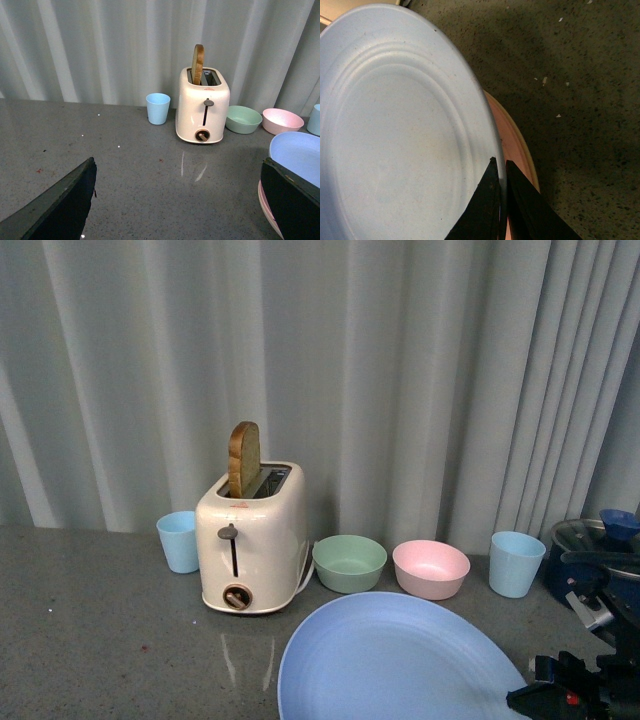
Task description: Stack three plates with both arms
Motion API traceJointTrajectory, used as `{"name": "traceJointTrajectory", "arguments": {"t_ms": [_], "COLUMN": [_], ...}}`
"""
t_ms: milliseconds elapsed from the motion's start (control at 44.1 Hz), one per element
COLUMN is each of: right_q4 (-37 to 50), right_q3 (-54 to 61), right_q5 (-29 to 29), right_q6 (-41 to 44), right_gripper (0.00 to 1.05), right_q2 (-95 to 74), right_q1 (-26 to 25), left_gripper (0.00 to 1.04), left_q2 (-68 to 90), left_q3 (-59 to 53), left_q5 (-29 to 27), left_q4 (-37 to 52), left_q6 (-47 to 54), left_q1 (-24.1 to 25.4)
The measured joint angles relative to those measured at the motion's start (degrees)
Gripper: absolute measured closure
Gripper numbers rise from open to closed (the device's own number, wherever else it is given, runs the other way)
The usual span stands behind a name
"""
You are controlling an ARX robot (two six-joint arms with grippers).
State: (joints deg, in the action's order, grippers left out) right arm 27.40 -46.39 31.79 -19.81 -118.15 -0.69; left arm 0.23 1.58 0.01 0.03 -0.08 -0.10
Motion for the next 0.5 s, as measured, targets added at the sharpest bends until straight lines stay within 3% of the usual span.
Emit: {"name": "traceJointTrajectory", "arguments": {"t_ms": [499], "right_q4": [-1.6], "right_q3": [-0.1], "right_q5": [-0.7], "right_q6": [0.6], "right_gripper": [1.01], "right_q2": [-2.5], "right_q1": [2.0], "left_gripper": [0.07], "left_q2": [0.0], "left_q3": [0.0], "left_q5": [0.0], "left_q4": [0.0], "left_q6": [0.0], "left_q1": [0.0]}}
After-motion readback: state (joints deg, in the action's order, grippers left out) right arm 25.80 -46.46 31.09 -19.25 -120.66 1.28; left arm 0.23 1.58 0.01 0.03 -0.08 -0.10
